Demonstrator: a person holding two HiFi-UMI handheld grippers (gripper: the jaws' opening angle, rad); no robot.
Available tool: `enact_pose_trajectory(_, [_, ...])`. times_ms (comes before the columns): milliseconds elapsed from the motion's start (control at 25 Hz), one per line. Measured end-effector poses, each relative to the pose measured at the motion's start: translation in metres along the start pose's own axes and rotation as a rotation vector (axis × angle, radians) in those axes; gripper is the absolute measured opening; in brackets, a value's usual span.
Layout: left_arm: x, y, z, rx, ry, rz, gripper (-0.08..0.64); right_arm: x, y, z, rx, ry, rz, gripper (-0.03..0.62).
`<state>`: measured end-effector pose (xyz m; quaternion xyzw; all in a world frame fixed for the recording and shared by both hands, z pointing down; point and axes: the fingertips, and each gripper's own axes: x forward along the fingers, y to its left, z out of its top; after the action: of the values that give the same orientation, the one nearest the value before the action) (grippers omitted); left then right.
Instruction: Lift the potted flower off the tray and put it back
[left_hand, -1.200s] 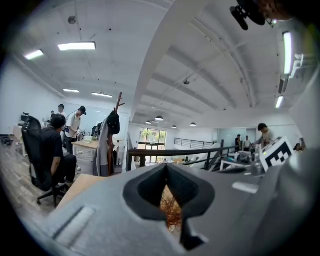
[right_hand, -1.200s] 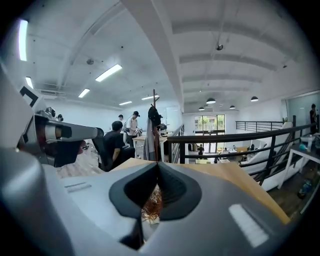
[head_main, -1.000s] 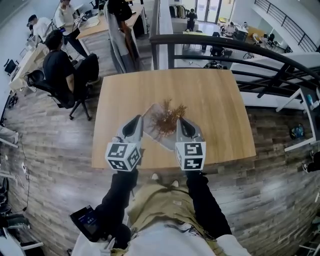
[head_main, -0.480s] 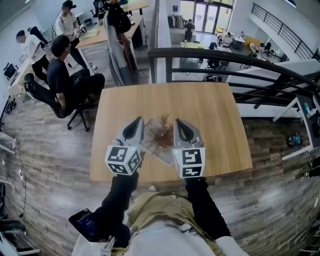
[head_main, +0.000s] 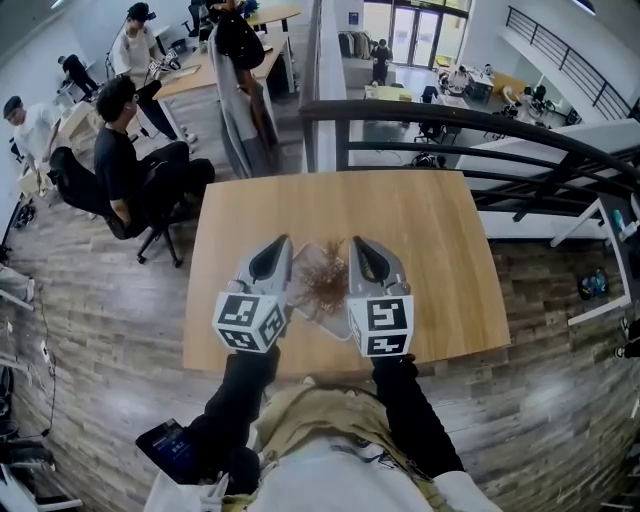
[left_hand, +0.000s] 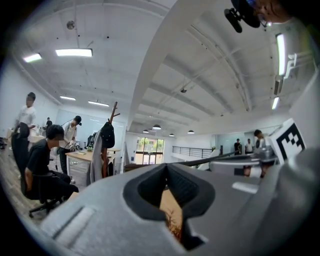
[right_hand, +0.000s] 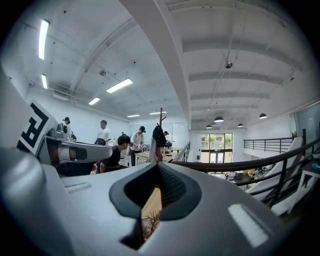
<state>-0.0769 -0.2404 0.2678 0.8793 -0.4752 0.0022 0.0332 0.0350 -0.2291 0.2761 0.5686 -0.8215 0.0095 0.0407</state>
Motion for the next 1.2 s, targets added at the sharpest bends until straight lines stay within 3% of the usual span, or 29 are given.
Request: enact_pose_trajectory(1200, [-0.001,0.036,-0.007,-0.004,0.01,0.015,0.002,0.025,0.022,0.0,-0.02,-0.012,0.012,0.003])
